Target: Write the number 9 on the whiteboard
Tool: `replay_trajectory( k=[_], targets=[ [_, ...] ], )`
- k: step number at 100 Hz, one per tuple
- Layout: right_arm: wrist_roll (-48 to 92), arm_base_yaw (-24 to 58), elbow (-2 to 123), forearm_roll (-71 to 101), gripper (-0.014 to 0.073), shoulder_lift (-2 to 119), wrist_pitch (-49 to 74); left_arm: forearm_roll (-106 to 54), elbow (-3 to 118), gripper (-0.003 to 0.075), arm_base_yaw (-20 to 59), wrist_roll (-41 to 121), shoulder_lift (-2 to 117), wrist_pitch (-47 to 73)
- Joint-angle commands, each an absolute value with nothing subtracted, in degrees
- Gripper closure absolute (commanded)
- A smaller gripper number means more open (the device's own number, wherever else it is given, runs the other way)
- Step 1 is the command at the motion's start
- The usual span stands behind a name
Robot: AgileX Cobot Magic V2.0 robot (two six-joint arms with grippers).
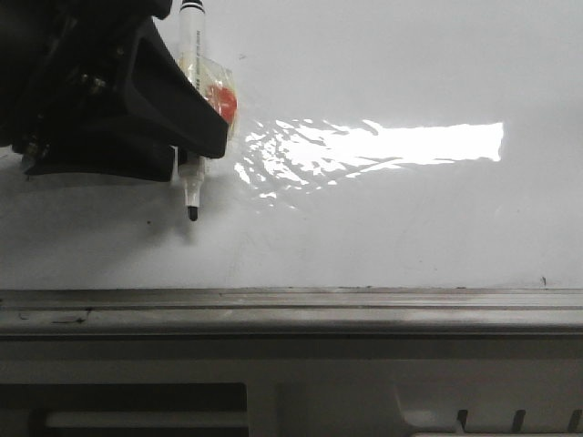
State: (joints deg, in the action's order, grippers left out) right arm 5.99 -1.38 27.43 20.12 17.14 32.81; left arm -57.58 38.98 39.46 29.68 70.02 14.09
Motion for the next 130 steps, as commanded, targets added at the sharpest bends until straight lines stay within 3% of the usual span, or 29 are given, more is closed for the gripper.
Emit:
replay_trajectory(
  k=[1,13,25,45,79,130],
  targets=[
    [6.5,-1.7,29.5,20.6,0.0156,18.2,28.6,-58.4,40.5,0.0404,39.5,29.9,70.6,11.0],
    [6.5,-1.7,29.5,20.6,0.0156,18.2,28.6,-59.5,40.5,0.0535,39.5,29.9,71.5,11.1],
    [6.5,-0.9,29.5,20.8,0.0156,18.2,28.6,-59.3,40.5,0.0738,39.5,29.9,71.4,11.4],
    [13.6,2.1,31.6,24.8,0.0156,18.2,32.0,-59.3,40.7,0.0738,39.6,36.3,69.8,20.2],
    [52.5,8.3,34.6,60.0,0.0156,22.8,44.2,-68.2,36.2,0.0738,42.6,79.5,61.1,38.1],
    [66.6,28.1,36.9,64.3,0.0156,44.5,44.1,-71.9,35.0,0.0738,42.6,90.6,61.2,41.1]
  ],
)
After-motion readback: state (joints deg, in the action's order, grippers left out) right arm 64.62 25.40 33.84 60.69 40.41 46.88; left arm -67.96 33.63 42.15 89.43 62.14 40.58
